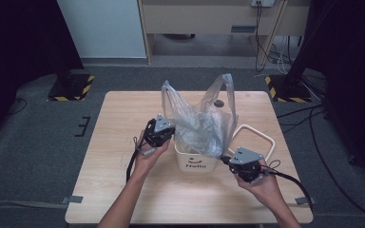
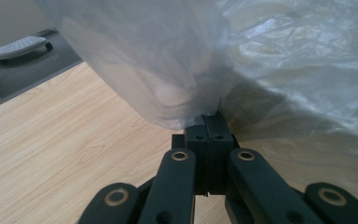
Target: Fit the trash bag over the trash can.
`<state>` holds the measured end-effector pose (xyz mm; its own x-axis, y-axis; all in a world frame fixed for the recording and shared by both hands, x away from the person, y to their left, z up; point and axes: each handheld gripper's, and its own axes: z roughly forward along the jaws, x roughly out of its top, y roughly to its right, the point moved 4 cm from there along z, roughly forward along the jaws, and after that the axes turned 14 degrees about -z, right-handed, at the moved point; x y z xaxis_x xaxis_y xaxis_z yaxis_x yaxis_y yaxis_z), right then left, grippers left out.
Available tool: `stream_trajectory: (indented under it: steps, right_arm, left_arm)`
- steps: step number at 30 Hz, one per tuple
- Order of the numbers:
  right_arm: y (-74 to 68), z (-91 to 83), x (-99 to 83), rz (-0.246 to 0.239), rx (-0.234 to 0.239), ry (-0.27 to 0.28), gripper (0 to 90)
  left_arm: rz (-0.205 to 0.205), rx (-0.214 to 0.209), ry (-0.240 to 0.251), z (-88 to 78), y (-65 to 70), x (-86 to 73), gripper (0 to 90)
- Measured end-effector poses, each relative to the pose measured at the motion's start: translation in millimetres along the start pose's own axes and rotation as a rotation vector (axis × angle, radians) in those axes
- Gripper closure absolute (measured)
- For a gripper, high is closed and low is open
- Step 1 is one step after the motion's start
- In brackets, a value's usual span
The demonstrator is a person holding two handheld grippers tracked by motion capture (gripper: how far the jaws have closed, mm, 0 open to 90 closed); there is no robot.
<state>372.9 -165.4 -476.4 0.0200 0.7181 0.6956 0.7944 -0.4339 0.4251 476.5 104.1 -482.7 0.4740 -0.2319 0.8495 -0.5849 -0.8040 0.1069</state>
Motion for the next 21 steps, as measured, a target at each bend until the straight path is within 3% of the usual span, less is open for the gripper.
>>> stream_trajectory:
  steps: [6, 9, 16, 19, 21]
  right_arm:
    - [-0.5, -0.1, 0.2, 0.0, 0.0, -0.002, 90.0]
    - [-1.4, -0.5, -0.3, 0.004, 0.004, -0.002, 90.0]
    - [-2.8, 1.1, -0.5, 0.003, 0.008, -0.008, 90.0]
    - [-3.3, 0.0, -0.8, -0.005, -0.002, -0.007, 90.0]
    - [-3.5, -1.6, -1.4, -0.005, -0.006, 0.001, 90.0]
  left_arm:
    - [0.007, 0.004, 0.014, -0.5, -2.4, 0.5, 90.0]
    - [-0.026, 0.006, 0.011, -2.5, -3.3, -2.4, 90.0]
    - [-0.009, 0.003, 0.022, -2.2, -4.2, -1.4, 90.0]
    - [-0.02, 0.036, 0.024, -7.5, -6.6, -2.2, 83.9]
    - [0.001, 0.05, 0.054, -11.2, -10.2, -1.2, 77.1]
